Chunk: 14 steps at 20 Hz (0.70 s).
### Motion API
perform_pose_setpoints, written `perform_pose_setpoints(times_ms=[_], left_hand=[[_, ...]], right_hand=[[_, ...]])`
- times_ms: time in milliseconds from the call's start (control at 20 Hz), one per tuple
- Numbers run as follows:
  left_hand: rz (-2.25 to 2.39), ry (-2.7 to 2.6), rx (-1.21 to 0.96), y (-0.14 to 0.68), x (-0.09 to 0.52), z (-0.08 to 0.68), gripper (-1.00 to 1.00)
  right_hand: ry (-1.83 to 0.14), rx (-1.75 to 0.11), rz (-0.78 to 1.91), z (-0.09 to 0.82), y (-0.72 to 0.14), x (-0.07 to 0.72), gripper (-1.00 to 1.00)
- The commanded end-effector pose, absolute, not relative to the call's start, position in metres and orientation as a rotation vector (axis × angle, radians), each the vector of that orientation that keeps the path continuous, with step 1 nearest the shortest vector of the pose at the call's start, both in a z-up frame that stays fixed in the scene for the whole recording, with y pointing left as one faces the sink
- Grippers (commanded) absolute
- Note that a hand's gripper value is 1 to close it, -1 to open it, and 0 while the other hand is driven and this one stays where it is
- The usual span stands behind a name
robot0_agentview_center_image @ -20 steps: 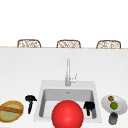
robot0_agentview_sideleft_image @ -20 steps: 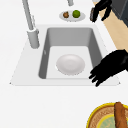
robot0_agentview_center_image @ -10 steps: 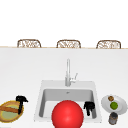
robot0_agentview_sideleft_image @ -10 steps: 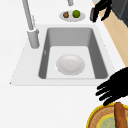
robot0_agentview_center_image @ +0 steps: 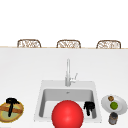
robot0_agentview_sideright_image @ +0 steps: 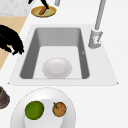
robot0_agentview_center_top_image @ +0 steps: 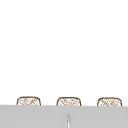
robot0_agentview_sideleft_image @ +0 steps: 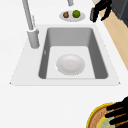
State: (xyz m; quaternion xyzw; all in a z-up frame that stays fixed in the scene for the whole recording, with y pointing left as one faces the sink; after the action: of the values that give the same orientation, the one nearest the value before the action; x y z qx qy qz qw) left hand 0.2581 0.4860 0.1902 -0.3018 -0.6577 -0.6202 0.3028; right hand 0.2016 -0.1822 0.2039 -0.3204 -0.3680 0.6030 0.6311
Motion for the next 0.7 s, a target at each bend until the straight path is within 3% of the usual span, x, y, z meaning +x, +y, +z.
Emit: perform_pose_setpoints(times_ms=[0, 600, 650], left_hand=[[-1.584, -1.804, -0.779, 0.505, 0.265, 0.174, -1.0], [-1.617, -1.918, -0.711, 0.549, 0.294, 0.108, -1.0], [-1.61, -1.934, -0.74, 0.554, 0.294, 0.105, 1.0]], right_hand=[[-0.842, -0.734, 1.38, 0.204, -0.182, 0.202, 0.0], [-0.842, -0.734, 1.38, 0.204, -0.182, 0.202, 0.0], [-0.842, -0.734, 1.38, 0.204, -0.182, 0.202, 0.0]])
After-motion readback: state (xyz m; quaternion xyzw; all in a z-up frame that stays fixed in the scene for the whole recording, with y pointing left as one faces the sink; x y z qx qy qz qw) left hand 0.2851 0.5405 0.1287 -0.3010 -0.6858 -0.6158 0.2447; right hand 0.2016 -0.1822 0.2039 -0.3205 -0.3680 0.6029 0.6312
